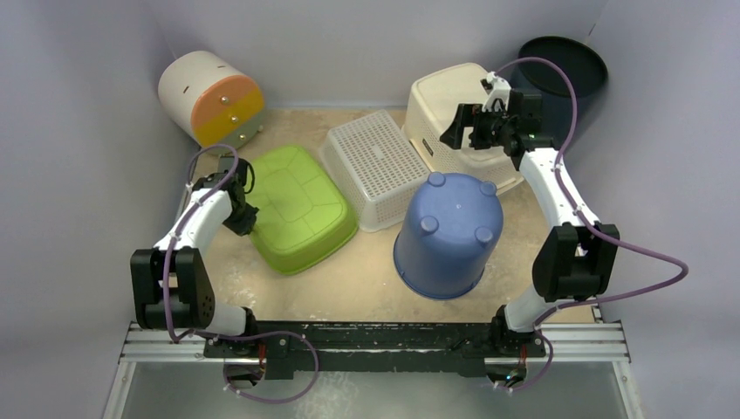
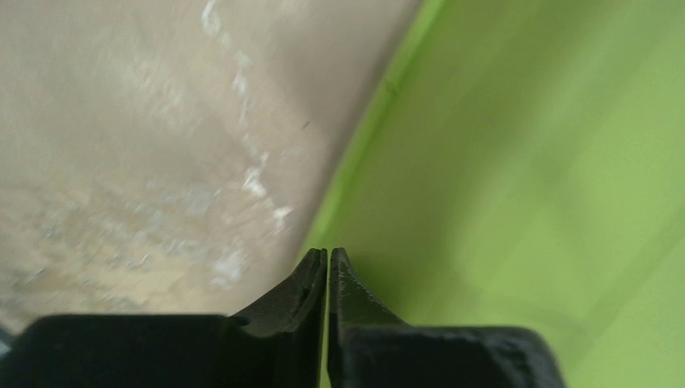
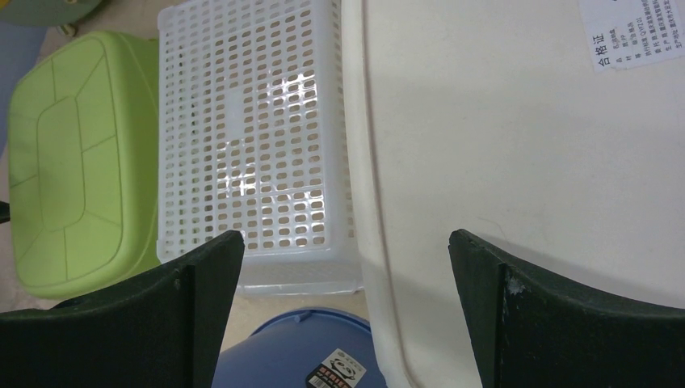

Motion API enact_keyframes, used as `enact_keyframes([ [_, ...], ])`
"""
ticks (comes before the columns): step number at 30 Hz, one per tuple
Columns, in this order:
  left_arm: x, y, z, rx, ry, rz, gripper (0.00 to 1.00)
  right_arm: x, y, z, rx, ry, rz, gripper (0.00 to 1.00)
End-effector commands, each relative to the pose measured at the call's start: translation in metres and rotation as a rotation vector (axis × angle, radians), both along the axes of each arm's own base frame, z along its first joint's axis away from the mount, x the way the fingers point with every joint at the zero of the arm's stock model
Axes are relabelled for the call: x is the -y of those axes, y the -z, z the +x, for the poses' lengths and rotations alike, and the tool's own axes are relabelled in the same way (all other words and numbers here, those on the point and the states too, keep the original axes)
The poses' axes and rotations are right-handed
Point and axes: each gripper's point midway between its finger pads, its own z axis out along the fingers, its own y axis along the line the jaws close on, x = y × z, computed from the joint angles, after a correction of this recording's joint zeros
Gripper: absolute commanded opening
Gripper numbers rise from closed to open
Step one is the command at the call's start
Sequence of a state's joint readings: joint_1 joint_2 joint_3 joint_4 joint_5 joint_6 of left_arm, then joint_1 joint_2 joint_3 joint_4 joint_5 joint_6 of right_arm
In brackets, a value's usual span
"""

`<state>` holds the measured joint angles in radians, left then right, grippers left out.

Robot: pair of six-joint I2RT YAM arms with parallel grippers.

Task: Turn the large container upside down

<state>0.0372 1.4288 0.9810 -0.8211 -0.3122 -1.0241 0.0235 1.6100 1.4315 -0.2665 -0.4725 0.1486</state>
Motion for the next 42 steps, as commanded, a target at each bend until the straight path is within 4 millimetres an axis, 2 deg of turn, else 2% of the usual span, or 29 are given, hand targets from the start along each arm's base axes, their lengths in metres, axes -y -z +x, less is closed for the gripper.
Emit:
enact_keyframes([
  [1, 0.001, -0.007, -0.002, -0.004, 0.05, 0.024, 0.0, -0.006, -0.032, -0.002, 0.096, -0.023, 0.028, 1.0],
  [6, -0.003, -0.005, 0.0, -0.015, 0.061, 0.043, 0.0, -0.006, -0.032, -0.003, 0.096, -0.027, 0.031, 1.0],
  [9, -0.008, -0.015, 0.004, -0.012, 0.083, 0.077, 0.27, -0.007, -0.032, -0.003, 0.094, -0.033, 0.031, 1.0],
  [11, -0.013, -0.03, 0.008, -0.004, 0.1, 0.111, 0.44, -0.006, -0.031, -0.004, 0.09, -0.036, 0.019, 1.0],
  [14, -0.021, -0.059, 0.018, 0.042, 0.115, 0.162, 0.51, -0.003, -0.03, -0.003, 0.083, -0.031, 0.003, 1.0],
  [19, -0.025, -0.116, 0.04, 0.195, 0.141, 0.208, 0.56, 0.001, -0.044, 0.003, 0.112, -0.012, -0.022, 1.0],
  [24, -0.024, -0.17, 0.064, 0.371, 0.212, 0.256, 0.6, 0.006, -0.072, 0.016, 0.171, 0.015, -0.04, 1.0],
  [29, -0.019, -0.209, 0.095, 0.499, 0.296, 0.306, 0.62, -0.008, -0.104, 0.023, 0.218, -0.018, -0.01, 1.0],
  [32, -0.015, -0.221, 0.114, 0.519, 0.343, 0.353, 0.63, -0.025, -0.117, 0.025, 0.232, -0.042, -0.02, 1.0],
  [36, 0.018, -0.223, 0.15, 0.568, 0.494, 0.296, 0.64, -0.05, -0.136, 0.027, 0.274, -0.083, -0.015, 1.0],
  [38, 0.036, -0.222, 0.165, 0.586, 0.558, 0.26, 0.65, -0.054, -0.143, 0.029, 0.297, -0.07, -0.019, 1.0],
  [42, 0.054, -0.224, 0.177, 0.613, 0.594, 0.242, 0.66, -0.052, -0.157, 0.028, 0.352, -0.037, -0.034, 1.0],
])
